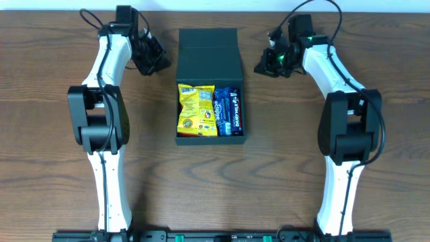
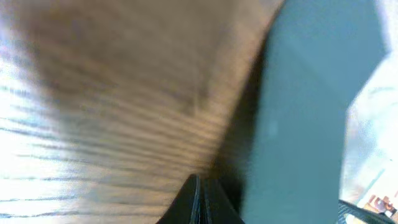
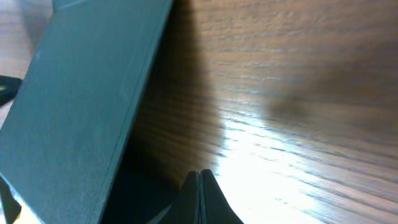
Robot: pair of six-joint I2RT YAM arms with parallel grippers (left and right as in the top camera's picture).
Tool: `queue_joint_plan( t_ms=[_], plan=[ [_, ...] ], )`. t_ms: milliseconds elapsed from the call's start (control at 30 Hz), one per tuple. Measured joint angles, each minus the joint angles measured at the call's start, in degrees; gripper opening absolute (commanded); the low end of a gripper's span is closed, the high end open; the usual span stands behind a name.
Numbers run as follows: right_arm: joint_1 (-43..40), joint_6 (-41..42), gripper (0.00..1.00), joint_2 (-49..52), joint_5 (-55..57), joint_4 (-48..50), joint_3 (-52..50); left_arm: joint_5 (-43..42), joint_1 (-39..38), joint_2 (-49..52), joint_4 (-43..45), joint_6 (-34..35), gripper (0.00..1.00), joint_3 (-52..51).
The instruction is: Pack container
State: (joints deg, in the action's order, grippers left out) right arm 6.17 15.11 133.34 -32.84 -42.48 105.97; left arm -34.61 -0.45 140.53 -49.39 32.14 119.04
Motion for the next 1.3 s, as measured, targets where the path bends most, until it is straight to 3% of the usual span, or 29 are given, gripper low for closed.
queue_joint_plan(
  t_ms=[433, 967, 1300],
  plan=[
    [1.2, 1.86, 0.01, 6.88, -10.03, 5.49, 0.0, -2.54, -1.73, 1.25, -0.13, -1.09, 0.06, 0.0],
    [2.36, 5.77, 0.01, 6.93, -13.2, 14.49, -0.02, -14.32, -1.05, 7.08, 10.01, 3.87, 0.06, 0.04],
    [2.03, 5.42, 0.02, 6.93, -17.0, 17.7, 0.17, -19.41, -0.33, 8.11, 12.39, 1.86, 0.06, 2.73]
  ],
)
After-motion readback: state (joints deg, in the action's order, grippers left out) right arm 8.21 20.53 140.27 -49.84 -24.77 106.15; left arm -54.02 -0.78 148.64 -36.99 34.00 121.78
